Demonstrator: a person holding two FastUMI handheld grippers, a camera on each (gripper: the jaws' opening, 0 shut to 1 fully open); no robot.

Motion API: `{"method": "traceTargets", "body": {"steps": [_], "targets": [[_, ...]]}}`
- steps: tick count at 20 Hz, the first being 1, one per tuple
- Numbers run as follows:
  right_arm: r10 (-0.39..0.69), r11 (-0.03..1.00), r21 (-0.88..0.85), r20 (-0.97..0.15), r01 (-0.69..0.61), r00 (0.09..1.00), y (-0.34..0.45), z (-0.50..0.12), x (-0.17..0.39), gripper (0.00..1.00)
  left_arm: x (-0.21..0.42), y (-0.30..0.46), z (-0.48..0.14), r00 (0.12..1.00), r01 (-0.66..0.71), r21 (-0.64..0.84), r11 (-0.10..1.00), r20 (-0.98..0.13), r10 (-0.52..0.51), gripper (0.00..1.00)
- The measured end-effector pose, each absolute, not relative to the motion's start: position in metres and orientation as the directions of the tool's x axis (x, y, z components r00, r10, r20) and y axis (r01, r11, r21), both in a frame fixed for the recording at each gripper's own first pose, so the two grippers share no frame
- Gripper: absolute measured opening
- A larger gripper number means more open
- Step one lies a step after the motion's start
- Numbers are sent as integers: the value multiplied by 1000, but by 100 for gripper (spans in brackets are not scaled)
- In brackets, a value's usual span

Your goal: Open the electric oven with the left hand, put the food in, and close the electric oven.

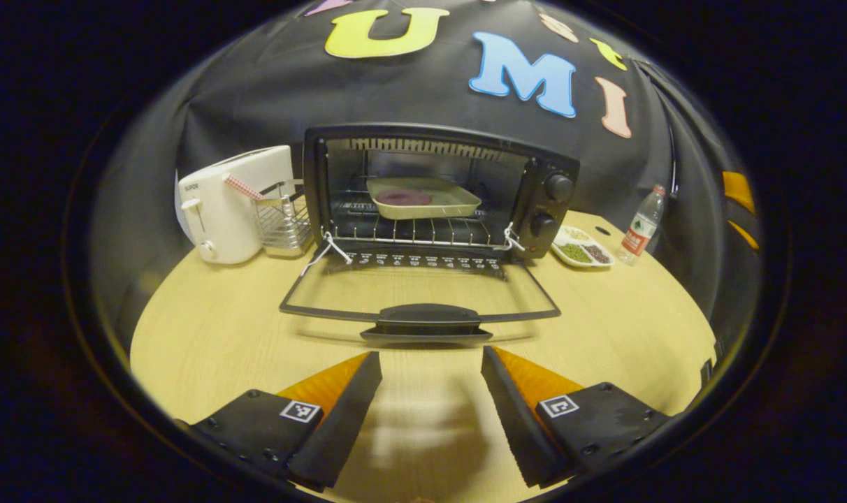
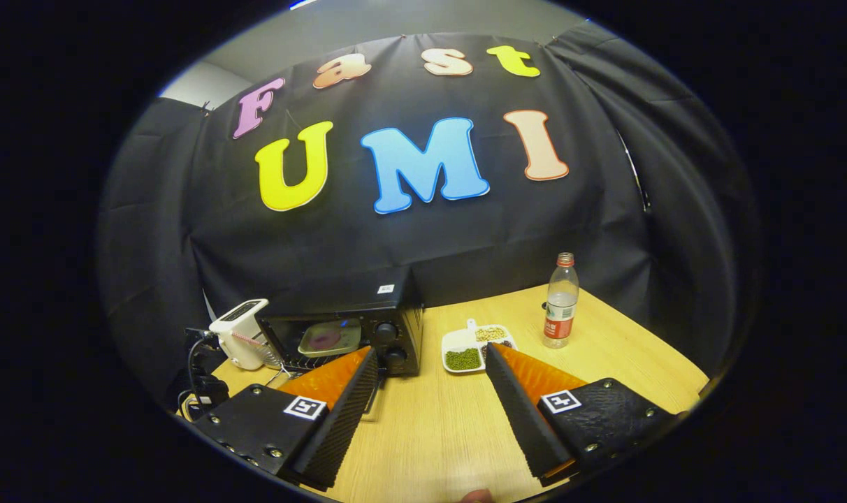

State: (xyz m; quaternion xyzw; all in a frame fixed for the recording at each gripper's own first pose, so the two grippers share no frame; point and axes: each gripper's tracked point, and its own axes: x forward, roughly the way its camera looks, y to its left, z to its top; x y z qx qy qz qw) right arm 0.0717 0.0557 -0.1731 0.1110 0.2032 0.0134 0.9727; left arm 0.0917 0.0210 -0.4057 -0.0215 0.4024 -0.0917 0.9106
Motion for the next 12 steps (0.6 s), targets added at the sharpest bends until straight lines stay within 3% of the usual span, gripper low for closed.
{"method": "traceTargets", "body": {"steps": [5,12], "targets": [[-3,986,150,-392,68,920,38,-171,67,96,100,20,-427,626,148,-108,983,-759,-178,98],[-16,991,113,-395,66,918,37,-169,72,96,113,21,-431,645,160,-56,986,-750,-147,98]]}}
